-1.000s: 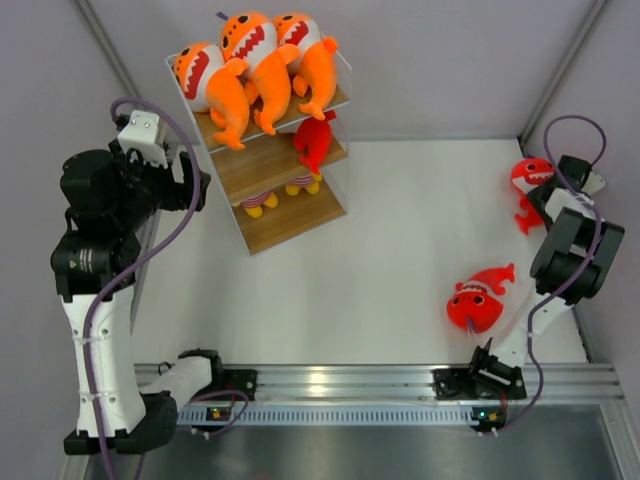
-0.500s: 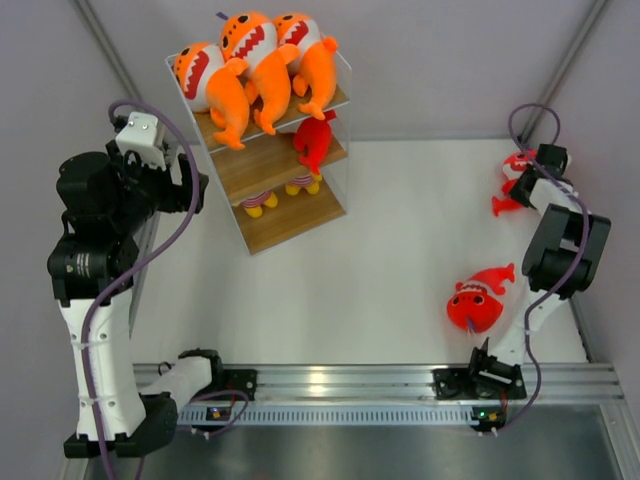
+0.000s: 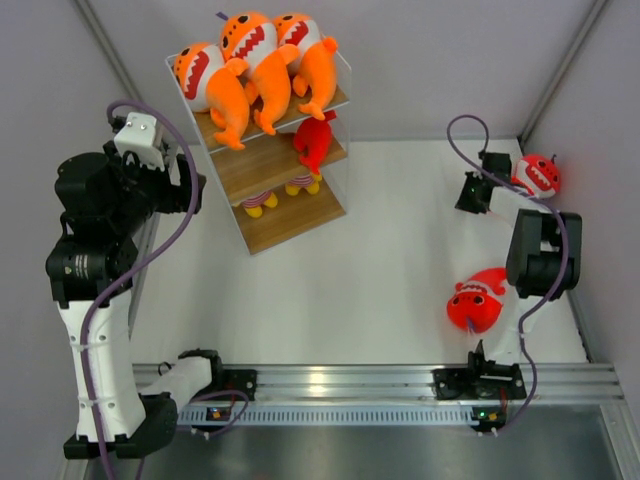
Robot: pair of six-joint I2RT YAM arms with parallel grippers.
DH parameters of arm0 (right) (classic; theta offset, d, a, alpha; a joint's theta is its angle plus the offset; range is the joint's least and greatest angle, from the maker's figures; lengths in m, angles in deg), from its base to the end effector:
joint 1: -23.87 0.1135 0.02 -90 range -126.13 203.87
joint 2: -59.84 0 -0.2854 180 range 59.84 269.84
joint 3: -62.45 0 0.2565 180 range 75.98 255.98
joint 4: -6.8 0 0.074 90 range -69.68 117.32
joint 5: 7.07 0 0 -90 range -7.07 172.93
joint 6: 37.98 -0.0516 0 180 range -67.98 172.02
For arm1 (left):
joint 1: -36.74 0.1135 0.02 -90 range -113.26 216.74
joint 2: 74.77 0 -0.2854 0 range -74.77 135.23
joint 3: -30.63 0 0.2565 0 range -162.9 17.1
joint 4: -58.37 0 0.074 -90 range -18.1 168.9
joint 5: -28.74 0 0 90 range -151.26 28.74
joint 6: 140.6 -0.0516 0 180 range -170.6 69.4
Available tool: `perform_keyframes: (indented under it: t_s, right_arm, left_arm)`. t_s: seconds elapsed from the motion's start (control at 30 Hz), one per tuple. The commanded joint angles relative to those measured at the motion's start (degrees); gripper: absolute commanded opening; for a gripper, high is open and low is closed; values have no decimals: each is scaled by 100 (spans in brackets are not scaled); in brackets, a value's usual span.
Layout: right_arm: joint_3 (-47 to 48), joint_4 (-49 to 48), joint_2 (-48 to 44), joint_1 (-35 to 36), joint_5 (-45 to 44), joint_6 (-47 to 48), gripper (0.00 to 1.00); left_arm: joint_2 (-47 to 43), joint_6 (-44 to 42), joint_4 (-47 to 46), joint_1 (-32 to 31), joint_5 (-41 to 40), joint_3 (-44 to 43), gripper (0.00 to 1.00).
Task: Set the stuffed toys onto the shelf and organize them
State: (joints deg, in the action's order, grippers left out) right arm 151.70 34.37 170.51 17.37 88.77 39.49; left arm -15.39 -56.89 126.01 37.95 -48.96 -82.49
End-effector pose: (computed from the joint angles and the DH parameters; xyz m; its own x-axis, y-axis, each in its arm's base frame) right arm 0.4395 -0.0448 0.1923 -0.7218 0.2995 -0.6239 0.2078 0.9537 0.2173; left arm 0.1473 -0.0079 0.5360 -0.2183 0.1025 -0.9705 0.2113 0.9758 0.0555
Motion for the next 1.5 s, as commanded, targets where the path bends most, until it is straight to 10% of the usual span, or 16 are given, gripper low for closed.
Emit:
perform_keyframes:
  t_s: [0.0, 0.03, 0.23, 0.7, 0.9, 1.03, 1.47]
  right_arm:
    - [-400, -629, -678, -165, -232, -597, 14]
    - [-444, -648, -696, -315, -259, -888, 43]
    - [-611, -1148, -608, -1169, -504, -2630, 80]
    - [1198, 342, 788, -845, -2166, -3651, 86]
    - [1594, 661, 1123, -633, -2615, -3616, 67]
    - [1647, 688, 1185, -624, -2659, -3449, 1]
    - [-38, -517, -975, 585, -1174, -761, 0]
  left_arm:
    - [-75, -110, -93, 19, -87, -166, 88]
    - [-84, -119, -85, 19, -87, -166, 88]
    - [-101, -66, -76, 11, -52, -122, 88]
    - [21, -242, -5, 19, -298, -315, 88]
    - [101, -207, 3, 19, -236, -447, 88]
    - [92, -189, 3, 11, -201, -465, 88]
    - [-5, -189, 12, 11, -114, -359, 88]
